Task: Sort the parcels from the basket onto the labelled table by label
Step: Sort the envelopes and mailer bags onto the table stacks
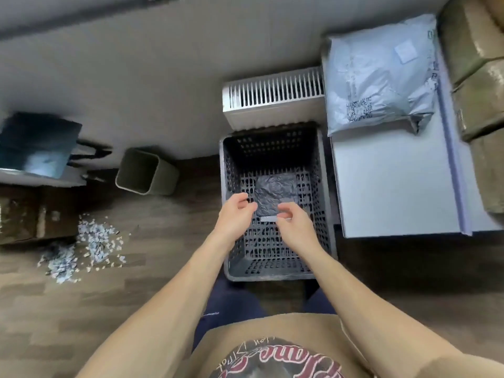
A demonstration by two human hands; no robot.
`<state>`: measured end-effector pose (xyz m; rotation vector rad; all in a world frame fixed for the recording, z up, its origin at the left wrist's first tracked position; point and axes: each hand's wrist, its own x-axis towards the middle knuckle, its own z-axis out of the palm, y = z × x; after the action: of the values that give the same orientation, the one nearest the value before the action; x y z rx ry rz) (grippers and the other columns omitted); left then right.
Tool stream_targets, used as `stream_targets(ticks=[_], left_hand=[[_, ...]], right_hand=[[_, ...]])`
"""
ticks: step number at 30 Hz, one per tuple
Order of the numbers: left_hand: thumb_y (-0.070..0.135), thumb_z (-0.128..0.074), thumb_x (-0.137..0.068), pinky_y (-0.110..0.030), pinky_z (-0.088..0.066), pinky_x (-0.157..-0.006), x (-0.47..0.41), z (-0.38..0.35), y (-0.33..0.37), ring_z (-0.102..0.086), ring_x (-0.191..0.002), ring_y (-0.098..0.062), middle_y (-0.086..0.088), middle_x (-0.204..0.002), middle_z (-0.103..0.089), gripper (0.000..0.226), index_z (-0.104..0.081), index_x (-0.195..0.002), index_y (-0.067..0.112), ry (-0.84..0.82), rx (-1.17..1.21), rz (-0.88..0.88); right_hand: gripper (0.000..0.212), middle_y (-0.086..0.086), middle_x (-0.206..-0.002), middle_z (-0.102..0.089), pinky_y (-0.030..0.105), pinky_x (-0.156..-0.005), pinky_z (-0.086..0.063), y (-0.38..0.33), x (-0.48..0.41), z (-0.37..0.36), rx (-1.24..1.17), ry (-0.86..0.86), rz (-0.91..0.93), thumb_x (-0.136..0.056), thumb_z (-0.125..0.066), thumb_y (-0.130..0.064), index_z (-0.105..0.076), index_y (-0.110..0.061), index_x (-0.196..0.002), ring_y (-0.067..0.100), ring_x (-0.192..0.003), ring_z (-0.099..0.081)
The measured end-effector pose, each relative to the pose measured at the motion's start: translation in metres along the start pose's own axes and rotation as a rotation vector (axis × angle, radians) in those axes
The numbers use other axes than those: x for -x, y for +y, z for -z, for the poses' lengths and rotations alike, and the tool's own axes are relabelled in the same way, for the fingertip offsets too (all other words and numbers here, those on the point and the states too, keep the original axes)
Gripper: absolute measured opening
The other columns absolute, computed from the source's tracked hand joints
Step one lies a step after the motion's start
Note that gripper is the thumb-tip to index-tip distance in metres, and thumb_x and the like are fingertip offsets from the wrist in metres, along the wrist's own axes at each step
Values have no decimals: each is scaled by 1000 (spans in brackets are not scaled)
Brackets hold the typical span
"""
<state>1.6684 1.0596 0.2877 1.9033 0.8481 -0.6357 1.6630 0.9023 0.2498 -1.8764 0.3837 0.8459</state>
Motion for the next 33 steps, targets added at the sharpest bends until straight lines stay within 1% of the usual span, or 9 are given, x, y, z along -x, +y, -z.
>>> stream_targets(ticks=[4,7,12,16,18,20,24,27,33], left_hand=[[34,-59,-104,-32,-42,-108,-68,-10,-33,-49,-137,-21,-2,-156,-46,59,-40,-157,16,-230,-60,52],[35,-57,-105,-36,-42,-110,-105,-9,-57,-51,-125,-15,0,-156,-44,62,-35,-159,15,-361,-61,116],[32,-58,-104,-32,-46,-93,-154,-19,-88,-50,-86,0,15,-105,-57,56,-42,-155,16,-375,-37,196],[31,-58,-104,-37,-45,-107,-189,-42,-103,-57,-117,-17,-3,-145,-56,50,-48,-150,14,-323,61,252],[27,-56,-105,-27,-45,-82,-208,-61,-111,-60,-92,-21,-11,-114,-64,26,-64,-121,8,-309,60,275],[21,-56,-104,-23,-27,-61,-223,-80,-116,-38,-62,-5,7,-76,-43,18,-52,-87,21,-268,51,280],[20,-55,-103,-26,-20,-57,-252,-109,-125,-25,-59,-3,13,-73,-29,17,-43,-92,24,-254,46,290],[24,-56,-103,-26,-24,-61,-267,-121,-134,-30,-62,-2,13,-77,-35,12,-47,-95,25,-287,55,282],[26,-56,-104,-14,-33,-61,-275,-123,-153,-47,-66,8,20,-85,-47,20,-58,-120,16,-309,66,301]], right_hand=[[36,2,-112,-66,29,-62,-50,23,-36,-32,-36,174,-139,-106,-45,-20,-54,-20,-140,15,-74,-62],[36,5,-98,-69,28,-62,-47,49,-57,-64,-184,311,-308,-104,-47,-14,-55,-15,-139,16,-71,-59],[39,5,-98,-66,35,-70,-51,88,-102,-107,-399,384,-511,-101,-55,-6,-56,-6,-139,18,-77,-61],[32,4,-90,-65,35,-66,-49,122,-160,-115,-307,432,-502,-99,-57,-11,-61,-7,-131,19,-73,-58],[29,12,-88,-64,34,-64,-49,141,-196,-112,-234,461,-498,-99,-59,-12,-62,-5,-127,18,-73,-54],[29,6,-83,-60,27,-60,-47,159,-231,-108,-152,461,-484,-99,-61,-16,-61,-6,-127,14,-66,-50],[51,1,-114,-61,32,-85,-48,192,-286,-105,25,438,-430,-94,-68,-33,-50,-14,-139,22,-103,-60],[83,10,-151,-42,40,-106,-42,207,-313,-105,78,460,-444,-87,-74,-40,-32,-18,-155,31,-138,-40],[88,8,-152,-32,48,-106,-41,214,-333,-118,155,605,-507,-84,-79,-27,-27,-24,-155,31,-139,-29]])
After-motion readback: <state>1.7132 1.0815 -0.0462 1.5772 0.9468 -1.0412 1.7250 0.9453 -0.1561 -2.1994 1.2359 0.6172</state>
